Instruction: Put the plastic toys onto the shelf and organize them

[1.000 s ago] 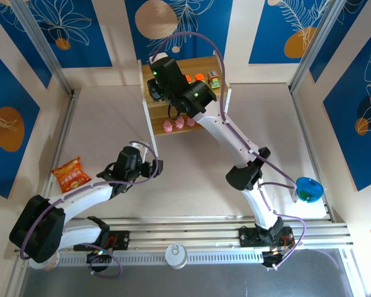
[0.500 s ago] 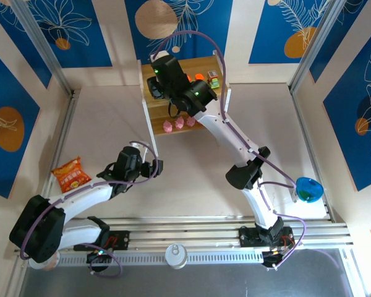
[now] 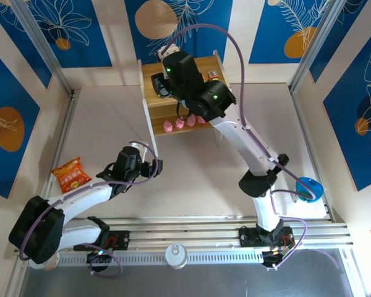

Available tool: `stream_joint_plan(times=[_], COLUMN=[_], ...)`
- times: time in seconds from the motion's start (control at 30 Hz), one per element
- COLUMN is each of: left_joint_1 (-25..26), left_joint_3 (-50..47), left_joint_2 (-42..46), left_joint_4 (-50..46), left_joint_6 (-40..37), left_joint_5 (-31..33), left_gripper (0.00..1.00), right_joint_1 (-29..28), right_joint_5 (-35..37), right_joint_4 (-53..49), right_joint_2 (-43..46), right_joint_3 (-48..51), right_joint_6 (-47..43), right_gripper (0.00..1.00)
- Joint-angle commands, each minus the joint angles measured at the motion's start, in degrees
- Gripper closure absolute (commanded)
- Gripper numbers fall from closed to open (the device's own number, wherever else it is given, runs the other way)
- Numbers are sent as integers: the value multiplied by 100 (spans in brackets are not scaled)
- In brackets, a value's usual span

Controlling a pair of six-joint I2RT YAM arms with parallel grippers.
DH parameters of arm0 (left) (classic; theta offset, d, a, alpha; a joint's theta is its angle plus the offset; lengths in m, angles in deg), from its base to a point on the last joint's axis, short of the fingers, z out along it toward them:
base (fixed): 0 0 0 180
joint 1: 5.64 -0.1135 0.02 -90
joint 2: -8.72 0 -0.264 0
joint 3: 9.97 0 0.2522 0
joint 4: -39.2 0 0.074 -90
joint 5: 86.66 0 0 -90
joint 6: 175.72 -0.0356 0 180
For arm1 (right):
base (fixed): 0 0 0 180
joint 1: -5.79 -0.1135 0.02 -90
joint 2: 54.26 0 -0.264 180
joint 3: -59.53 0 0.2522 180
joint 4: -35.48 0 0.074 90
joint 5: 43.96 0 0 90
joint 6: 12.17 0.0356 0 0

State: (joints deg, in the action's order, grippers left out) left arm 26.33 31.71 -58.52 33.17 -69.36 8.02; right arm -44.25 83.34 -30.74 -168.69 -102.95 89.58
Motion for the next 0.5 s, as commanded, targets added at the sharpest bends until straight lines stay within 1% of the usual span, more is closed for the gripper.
stream_joint_plan(times=[0.0,0.13,0.23,0.3,0.47], left_joint_1=[42,36,33,34,34], left_joint_3=[56,-15,-61,-87,-100], left_joint_2=[254,469,583,631,780], left_joint_4=[90,9,-33,-67,-199], left_joint_6=[-112,-163,-193,-208,-241], left_joint_5=[208,411,533,632,877], left_gripper=[5,2,0,0,0], right_joint_1=[-69,-67,19,119,523], right_joint_5=[254,389,405,393,195], right_joint_4=[191,835,1168,1245,1351], right_joint_2=[555,1567,2299,2715,3707], right_joint_3=[559,2252,3403,4018,5411], right_joint_6=[-110,-99,50,181,441], right_gripper=[54,49,49,48,42])
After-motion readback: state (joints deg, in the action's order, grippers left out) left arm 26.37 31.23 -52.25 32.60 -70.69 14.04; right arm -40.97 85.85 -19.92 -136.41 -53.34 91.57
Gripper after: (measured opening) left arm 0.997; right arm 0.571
